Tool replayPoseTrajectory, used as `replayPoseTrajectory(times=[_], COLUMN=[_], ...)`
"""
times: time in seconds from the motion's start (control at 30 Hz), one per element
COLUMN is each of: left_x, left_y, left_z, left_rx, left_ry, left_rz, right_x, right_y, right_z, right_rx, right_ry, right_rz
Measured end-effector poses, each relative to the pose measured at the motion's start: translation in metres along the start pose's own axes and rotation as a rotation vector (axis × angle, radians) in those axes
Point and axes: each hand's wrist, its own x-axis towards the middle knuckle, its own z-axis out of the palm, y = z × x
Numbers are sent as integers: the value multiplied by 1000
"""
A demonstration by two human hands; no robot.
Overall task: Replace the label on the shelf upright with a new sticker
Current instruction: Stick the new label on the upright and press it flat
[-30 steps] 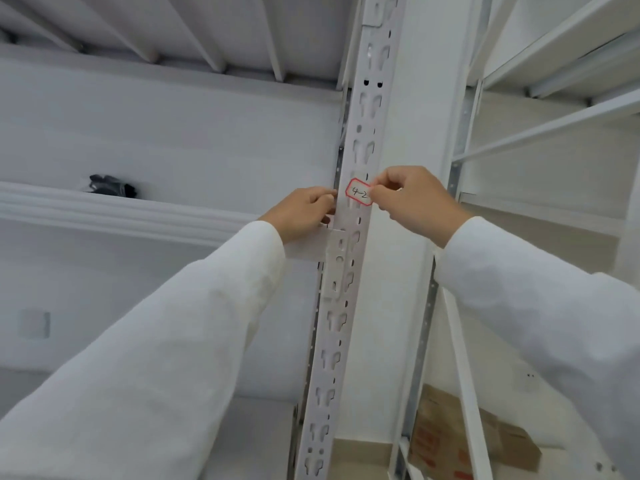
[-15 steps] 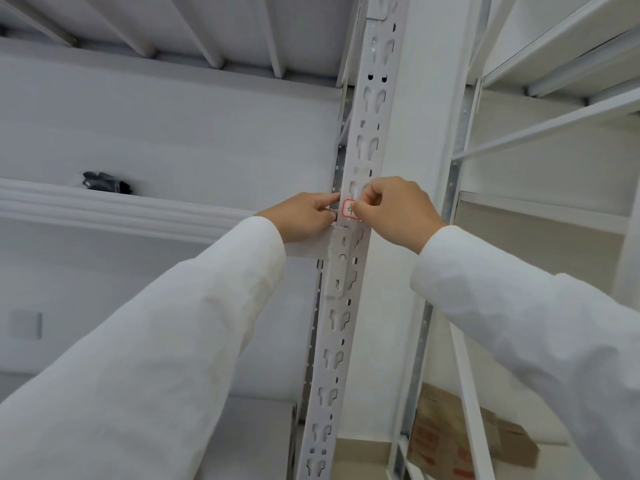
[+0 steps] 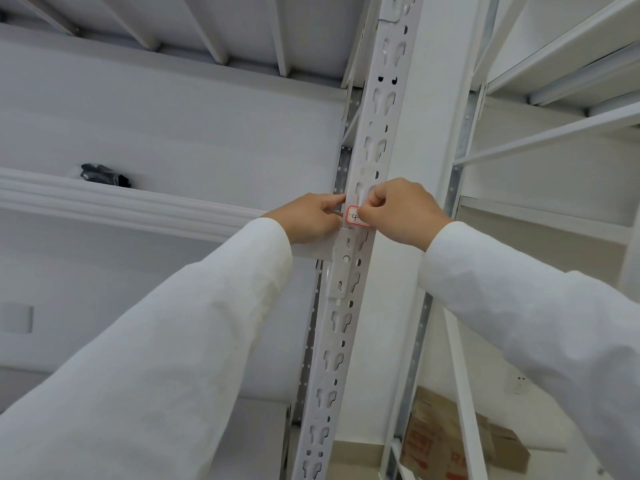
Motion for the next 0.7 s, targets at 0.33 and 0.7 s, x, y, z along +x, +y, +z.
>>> replayPoseTrajectory(times=[0.33,0.7], left_x=[-1,-5], left_y=[-2,1], left_z=[1,1], left_rx=[-63,-87], left_ry=[-9,-13], left_rz=[2,-17], right_x=[-3,-6], right_y=[-3,-8], right_z=[5,6], right_rx=[-40,-105], right_ry=[7,22], right_rz=[35,29])
